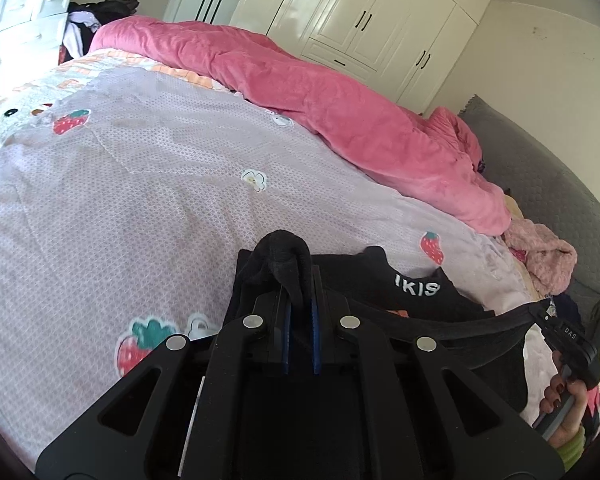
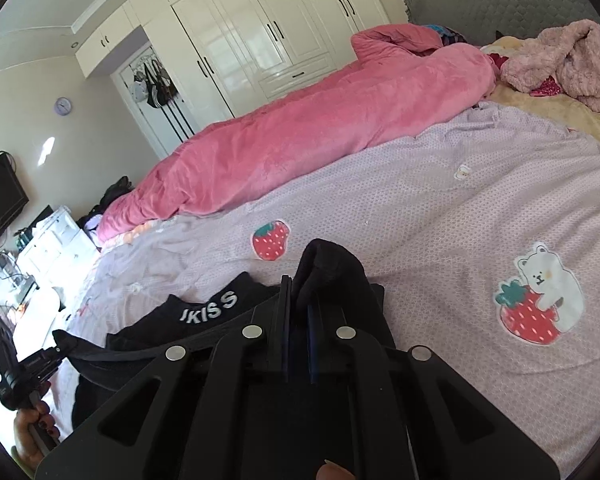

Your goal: Fold small clothes

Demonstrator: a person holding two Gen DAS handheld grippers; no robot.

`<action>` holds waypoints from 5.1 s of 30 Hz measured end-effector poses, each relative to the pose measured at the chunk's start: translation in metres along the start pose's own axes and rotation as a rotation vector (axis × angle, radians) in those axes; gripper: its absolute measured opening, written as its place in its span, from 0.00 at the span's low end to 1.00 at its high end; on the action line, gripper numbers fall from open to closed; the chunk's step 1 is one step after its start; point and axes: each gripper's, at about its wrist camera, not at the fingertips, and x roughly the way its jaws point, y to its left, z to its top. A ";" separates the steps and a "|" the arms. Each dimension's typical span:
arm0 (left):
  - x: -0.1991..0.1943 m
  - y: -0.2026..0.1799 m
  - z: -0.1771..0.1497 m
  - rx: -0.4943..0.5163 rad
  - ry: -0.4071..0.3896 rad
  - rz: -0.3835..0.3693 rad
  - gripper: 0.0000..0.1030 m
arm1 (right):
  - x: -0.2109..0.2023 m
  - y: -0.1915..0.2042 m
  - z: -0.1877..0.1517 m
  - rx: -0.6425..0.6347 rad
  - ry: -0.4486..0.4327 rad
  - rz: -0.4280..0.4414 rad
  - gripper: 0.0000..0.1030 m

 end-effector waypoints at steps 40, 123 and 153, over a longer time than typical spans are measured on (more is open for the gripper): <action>0.029 0.000 -0.034 0.169 0.087 0.157 0.25 | 0.049 0.002 -0.027 -0.220 0.116 -0.224 0.33; -0.037 -0.007 -0.022 0.204 0.043 0.287 0.91 | -0.042 0.069 -0.041 -0.198 -0.032 -0.076 0.96; -0.071 0.020 -0.002 0.139 -0.005 0.292 0.91 | -0.032 0.236 -0.150 -0.538 0.107 0.099 0.96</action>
